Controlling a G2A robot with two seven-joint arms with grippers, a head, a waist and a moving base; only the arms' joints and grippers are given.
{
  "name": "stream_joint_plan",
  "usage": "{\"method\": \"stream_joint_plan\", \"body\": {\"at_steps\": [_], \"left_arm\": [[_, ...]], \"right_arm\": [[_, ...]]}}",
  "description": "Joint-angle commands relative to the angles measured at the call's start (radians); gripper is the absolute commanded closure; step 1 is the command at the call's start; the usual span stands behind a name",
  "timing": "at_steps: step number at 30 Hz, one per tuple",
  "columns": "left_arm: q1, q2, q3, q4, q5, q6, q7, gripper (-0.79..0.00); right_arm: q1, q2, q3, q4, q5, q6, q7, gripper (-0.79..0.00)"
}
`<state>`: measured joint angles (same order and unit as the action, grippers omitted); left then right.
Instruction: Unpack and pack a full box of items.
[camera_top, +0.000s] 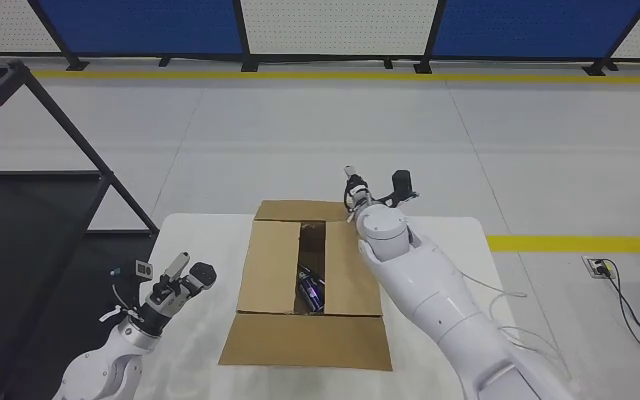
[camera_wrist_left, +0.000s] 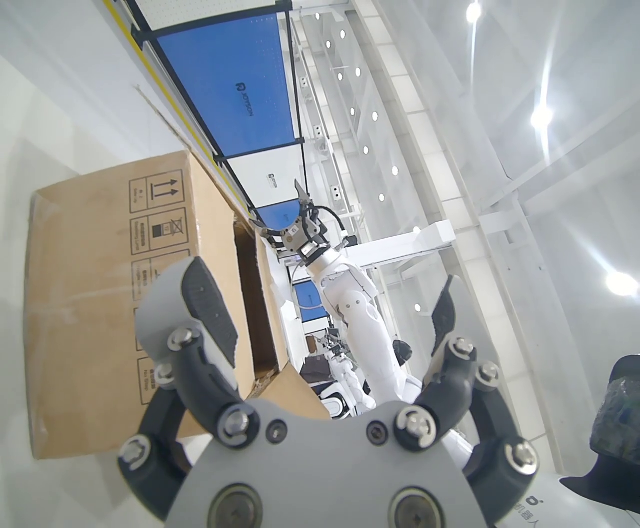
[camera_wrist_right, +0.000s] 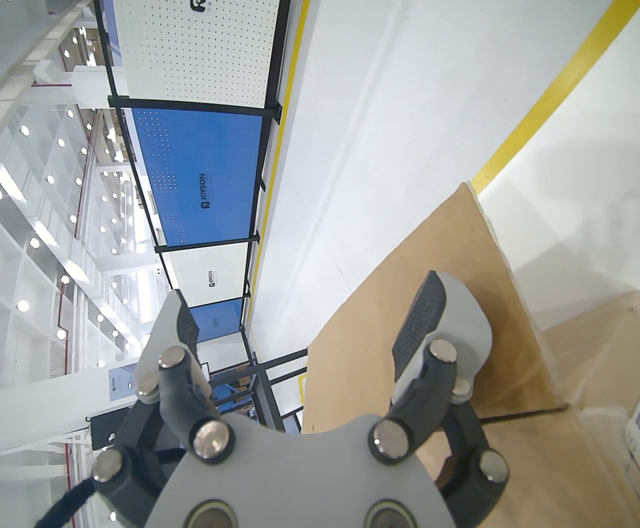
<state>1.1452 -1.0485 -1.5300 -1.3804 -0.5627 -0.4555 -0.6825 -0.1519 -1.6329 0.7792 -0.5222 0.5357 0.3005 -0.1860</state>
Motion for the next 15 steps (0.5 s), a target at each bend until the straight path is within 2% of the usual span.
{"method": "stream_joint_plan", "body": {"at_steps": [1,7,11,15], "left_arm": [[0.000,0.000,-0.001,0.000,0.001,0.001,-0.001,-0.785],[-0.001,-0.002,-0.003,-0.001,0.003,0.003,-0.004,-0.785],[-0.002,-0.003,-0.005,-0.001,0.007,0.007,-0.006,-0.785],[-0.002,-0.004,-0.006,-0.002,0.007,0.007,-0.007,-0.785]], "right_arm": [[0.004,-0.004,0.000,0.008,-0.012,0.013,0.009,-0.785],[0.009,-0.014,0.005,0.028,-0.048,0.011,0.036,-0.785],[0.009,-0.009,0.043,0.030,-0.037,-0.052,0.052,-0.785],[0.005,0.013,0.094,0.021,-0.036,-0.101,0.108,-0.785]]}}
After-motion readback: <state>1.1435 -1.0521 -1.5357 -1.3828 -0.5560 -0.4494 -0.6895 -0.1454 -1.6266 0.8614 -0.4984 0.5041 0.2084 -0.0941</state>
